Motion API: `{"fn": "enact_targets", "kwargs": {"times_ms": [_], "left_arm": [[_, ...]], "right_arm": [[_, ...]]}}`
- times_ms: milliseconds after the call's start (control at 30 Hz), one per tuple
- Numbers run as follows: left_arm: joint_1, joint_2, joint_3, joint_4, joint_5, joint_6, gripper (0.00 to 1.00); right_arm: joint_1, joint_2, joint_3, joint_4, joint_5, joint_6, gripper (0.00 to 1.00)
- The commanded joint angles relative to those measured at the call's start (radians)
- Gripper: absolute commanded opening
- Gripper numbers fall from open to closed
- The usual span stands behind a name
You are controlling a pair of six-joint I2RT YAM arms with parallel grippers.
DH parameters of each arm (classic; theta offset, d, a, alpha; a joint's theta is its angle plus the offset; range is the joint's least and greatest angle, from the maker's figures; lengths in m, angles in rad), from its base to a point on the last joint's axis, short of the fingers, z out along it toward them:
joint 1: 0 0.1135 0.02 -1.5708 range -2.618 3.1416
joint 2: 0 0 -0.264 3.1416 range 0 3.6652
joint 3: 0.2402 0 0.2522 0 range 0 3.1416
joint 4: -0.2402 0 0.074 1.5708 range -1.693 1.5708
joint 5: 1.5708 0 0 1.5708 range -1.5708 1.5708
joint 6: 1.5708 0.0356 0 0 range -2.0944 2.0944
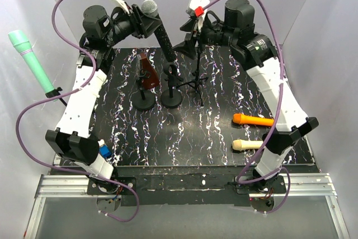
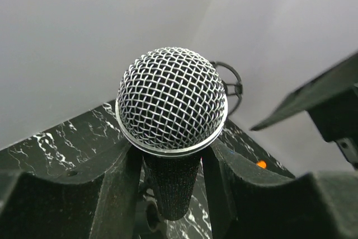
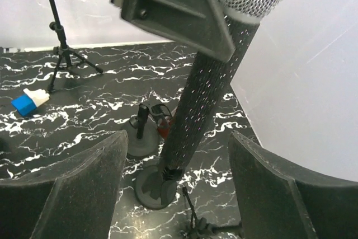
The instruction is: Remove the microphone from the stand
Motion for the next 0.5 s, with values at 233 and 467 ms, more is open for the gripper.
{"fn": "enact_targets", "kwargs": {"times_ms": [233,467], "left_arm": [[-0.078,-0.090,0.003,-0.068,0.130,0.120,0.00],[-0.115,-0.084,0.034,-0.095,0.094,0.127,0.00]], "right_arm": [[0.006,0.085,-0.025,0.208,-0.092,0.314,0.77],[0.029,0.102,-0.074,0.200,-0.074,0.323,0.63]]}}
